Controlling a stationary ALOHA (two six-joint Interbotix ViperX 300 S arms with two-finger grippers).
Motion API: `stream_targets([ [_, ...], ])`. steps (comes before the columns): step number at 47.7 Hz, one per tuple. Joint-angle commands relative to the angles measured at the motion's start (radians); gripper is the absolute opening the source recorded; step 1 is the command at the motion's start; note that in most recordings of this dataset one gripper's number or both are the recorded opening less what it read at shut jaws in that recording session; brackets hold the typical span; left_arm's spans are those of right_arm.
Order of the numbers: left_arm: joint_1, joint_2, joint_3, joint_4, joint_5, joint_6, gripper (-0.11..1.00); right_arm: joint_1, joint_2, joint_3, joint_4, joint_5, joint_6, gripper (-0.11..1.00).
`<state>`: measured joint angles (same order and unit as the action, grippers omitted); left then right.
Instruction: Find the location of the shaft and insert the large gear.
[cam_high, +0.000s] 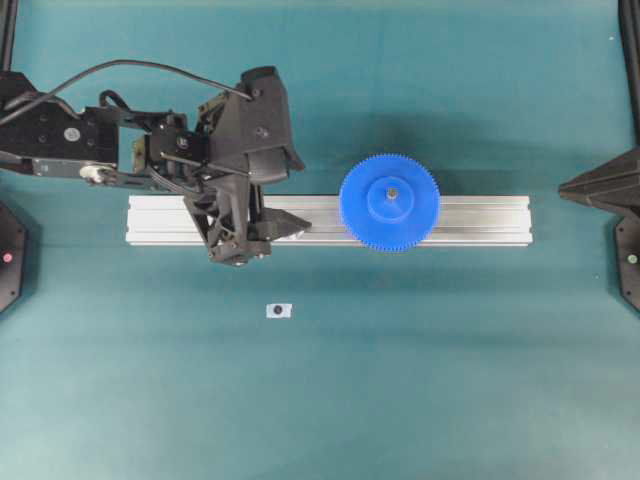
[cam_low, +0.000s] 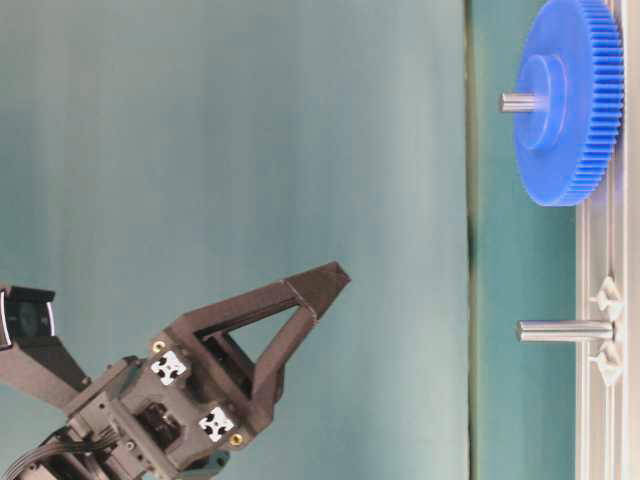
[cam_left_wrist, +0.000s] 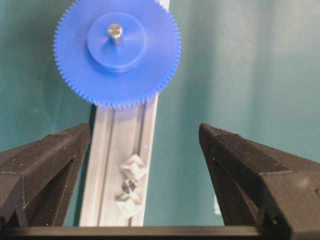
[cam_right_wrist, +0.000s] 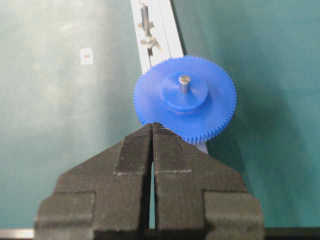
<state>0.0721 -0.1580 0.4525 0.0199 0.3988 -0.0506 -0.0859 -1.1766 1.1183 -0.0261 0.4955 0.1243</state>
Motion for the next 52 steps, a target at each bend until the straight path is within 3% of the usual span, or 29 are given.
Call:
stream_targets([
  [1, 0.005, -0.031, -0.008, 0.003, -0.008, 0.0, 0.9, 0.0, 0.008, -0.015, 0.002, -0.008, 0.011, -0.01],
  [52, 0.006, -0.092, 0.041, 0.003, -0.009, -0.003, 0.9, -0.002, 0.008, -0.018, 0.002, -0.008, 0.012, -0.01],
])
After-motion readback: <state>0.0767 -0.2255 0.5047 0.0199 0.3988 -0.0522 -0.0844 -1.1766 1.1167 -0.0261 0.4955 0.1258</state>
